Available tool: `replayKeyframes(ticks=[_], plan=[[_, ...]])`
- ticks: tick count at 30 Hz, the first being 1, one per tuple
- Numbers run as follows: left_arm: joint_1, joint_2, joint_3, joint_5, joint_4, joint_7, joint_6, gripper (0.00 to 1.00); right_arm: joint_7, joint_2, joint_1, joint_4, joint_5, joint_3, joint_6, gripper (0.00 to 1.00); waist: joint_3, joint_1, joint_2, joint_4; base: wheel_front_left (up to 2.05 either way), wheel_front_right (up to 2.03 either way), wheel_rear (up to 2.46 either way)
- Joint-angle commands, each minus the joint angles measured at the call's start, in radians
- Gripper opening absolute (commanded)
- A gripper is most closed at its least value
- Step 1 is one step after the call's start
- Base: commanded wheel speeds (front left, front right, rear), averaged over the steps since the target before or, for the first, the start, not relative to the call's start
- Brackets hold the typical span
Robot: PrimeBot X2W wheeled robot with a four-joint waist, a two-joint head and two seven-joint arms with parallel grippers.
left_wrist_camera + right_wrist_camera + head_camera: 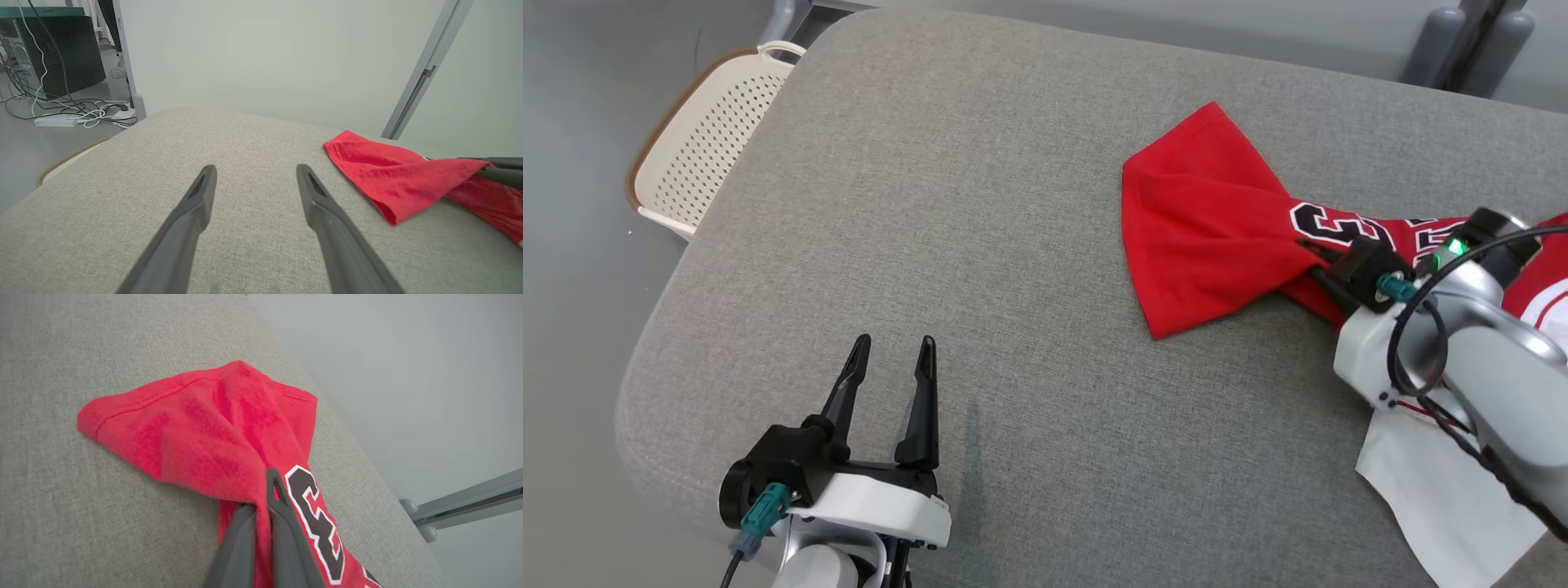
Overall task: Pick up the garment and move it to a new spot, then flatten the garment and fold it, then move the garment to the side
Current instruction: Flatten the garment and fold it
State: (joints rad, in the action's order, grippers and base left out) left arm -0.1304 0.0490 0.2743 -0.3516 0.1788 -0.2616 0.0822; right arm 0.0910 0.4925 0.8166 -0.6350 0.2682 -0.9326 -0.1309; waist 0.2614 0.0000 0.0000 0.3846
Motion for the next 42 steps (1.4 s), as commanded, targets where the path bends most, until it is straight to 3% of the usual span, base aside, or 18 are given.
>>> replayKeyframes(ticks=[1, 14, 18, 23, 30, 34, 36, 37, 38, 39, 41, 42], plan=[[0.002, 0.003, -0.004, -0.001, -0.004, -0.005, 0.006, 1.00, 0.013, 0.007, 0.034, -0.008, 0.014, -0.009, 0.000, 0.00, 0.004, 0.0000, 0.0000, -0.008, 0.00, 0.00, 0.00], [-0.030, 0.003, 0.023, -0.015, 0.000, -0.005, 0.003, 1.00, 0.005, 0.015, 0.235, -0.047, 0.128, 0.020, 0.000, 0.00, 0.038, 0.0000, 0.0000, -0.017, 0.00, 0.00, 0.00], [-0.047, 0.004, 0.044, -0.027, 0.006, -0.005, 0.002, 1.00, -0.019, 0.028, 0.298, -0.157, 0.160, 0.089, 0.000, 0.00, 0.053, 0.0000, 0.0000, 0.013, 0.00, 0.00, 0.00], [-0.059, 0.004, 0.064, -0.040, 0.007, -0.005, 0.008, 1.00, -0.022, 0.029, 0.343, -0.386, 0.158, 0.207, 0.000, 0.00, 0.076, 0.0000, 0.0000, 0.063, 0.00, 0.00, 0.00], [-0.067, 0.004, 0.072, -0.046, -0.003, -0.005, 0.016, 1.00, 0.063, 0.041, 0.394, -0.584, 0.071, 0.296, 0.000, 0.00, 0.098, 0.0000, 0.0000, 0.078, 0.00, 0.00, 0.00], [-0.069, 0.004, 0.069, -0.036, -0.002, -0.005, 0.016, 1.00, 0.107, 0.038, 0.411, -0.638, 0.007, 0.363, 0.000, 0.00, 0.105, 0.0000, 0.0000, 0.061, 0.00, 0.00, 0.00], [-0.072, 0.003, 0.067, -0.030, -0.001, -0.005, 0.015, 1.00, 0.111, 0.027, 0.404, -0.646, -0.013, 0.401, 0.000, 0.30, 0.106, 0.0000, 0.0000, 0.047, 0.00, 0.00, 0.00], [-0.073, 0.004, 0.066, -0.030, 0.000, -0.005, 0.014, 1.00, 0.109, 0.021, 0.397, -0.649, -0.027, 0.410, 0.000, 0.64, 0.106, 0.0000, 0.0000, 0.039, 0.00, 0.00, 0.00], [-0.074, 0.004, 0.064, -0.028, 0.001, -0.005, 0.014, 1.00, 0.111, 0.015, 0.394, -0.651, -0.041, 0.420, 0.000, 0.74, 0.106, 0.0000, 0.0000, 0.031, 0.00, 0.00, 0.00], [-0.075, 0.004, 0.062, -0.025, 0.001, -0.005, 0.012, 1.00, 0.116, 0.009, 0.395, -0.652, -0.056, 0.429, 0.000, 0.75, 0.106, 0.0000, 0.0000, 0.022, 0.00, 0.00, 0.00], [-0.076, 0.004, 0.058, -0.021, 0.002, -0.005, 0.011, 1.00, 0.115, -0.002, 0.391, -0.653, -0.073, 0.450, 0.000, 1.00, 0.104, 0.0000, 0.0000, 0.004, 0.00, 0.00, 0.00], [-0.077, 0.004, 0.055, -0.017, 0.003, -0.005, 0.011, 1.00, 0.100, -0.013, 0.381, -0.654, -0.078, 0.460, 0.000, 1.00, 0.103, 0.0000, 0.0000, -0.005, 0.00, 0.00, 0.00]])
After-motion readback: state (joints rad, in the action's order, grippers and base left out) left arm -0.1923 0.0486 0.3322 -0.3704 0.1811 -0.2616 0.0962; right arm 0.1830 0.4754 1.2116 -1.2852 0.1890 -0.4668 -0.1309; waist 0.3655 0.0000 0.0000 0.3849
